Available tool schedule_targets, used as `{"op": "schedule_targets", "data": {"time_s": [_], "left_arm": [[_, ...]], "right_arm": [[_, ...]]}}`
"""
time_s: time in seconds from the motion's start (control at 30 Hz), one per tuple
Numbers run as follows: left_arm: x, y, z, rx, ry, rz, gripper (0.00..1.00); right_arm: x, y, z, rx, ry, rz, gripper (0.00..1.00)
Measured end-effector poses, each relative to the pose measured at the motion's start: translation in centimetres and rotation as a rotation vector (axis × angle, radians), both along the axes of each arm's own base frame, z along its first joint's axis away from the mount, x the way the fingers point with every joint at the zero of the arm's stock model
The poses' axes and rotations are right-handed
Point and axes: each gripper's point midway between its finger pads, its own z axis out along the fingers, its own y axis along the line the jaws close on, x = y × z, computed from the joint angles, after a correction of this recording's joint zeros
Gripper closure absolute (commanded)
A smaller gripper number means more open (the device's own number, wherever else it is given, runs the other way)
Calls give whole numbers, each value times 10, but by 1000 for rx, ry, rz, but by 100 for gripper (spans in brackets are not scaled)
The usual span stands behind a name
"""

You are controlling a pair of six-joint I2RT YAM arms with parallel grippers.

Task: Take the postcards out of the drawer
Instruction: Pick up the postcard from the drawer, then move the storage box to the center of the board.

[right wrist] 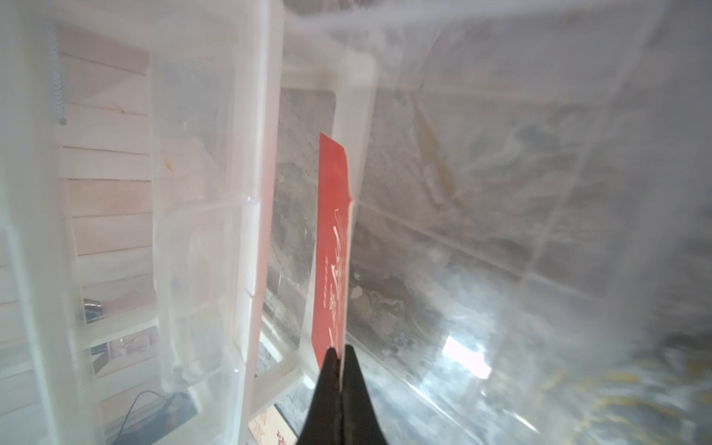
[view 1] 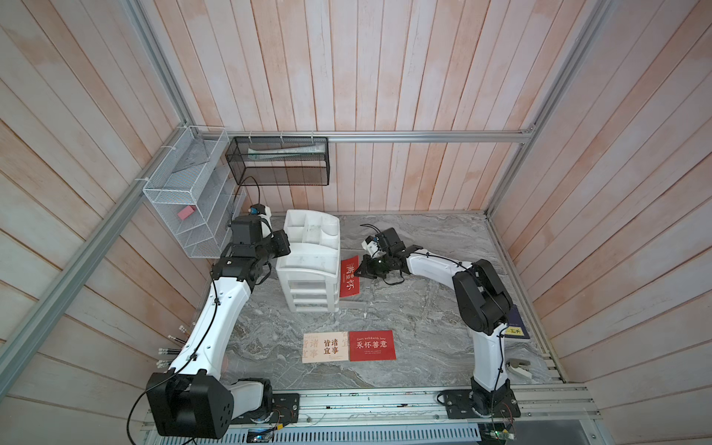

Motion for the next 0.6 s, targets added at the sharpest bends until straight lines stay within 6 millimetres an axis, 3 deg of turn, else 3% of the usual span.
{"op": "schedule_targets", "data": {"time_s": [0.23,0.6], "left_arm": [[-2,4,12,39,-7,3,94],[-3,7,12,56,-1,15,94]], "right_arm": [[20,-29,30,-17,-88,-52,100],[20,-40,27,-62,-101,-47,100]]}}
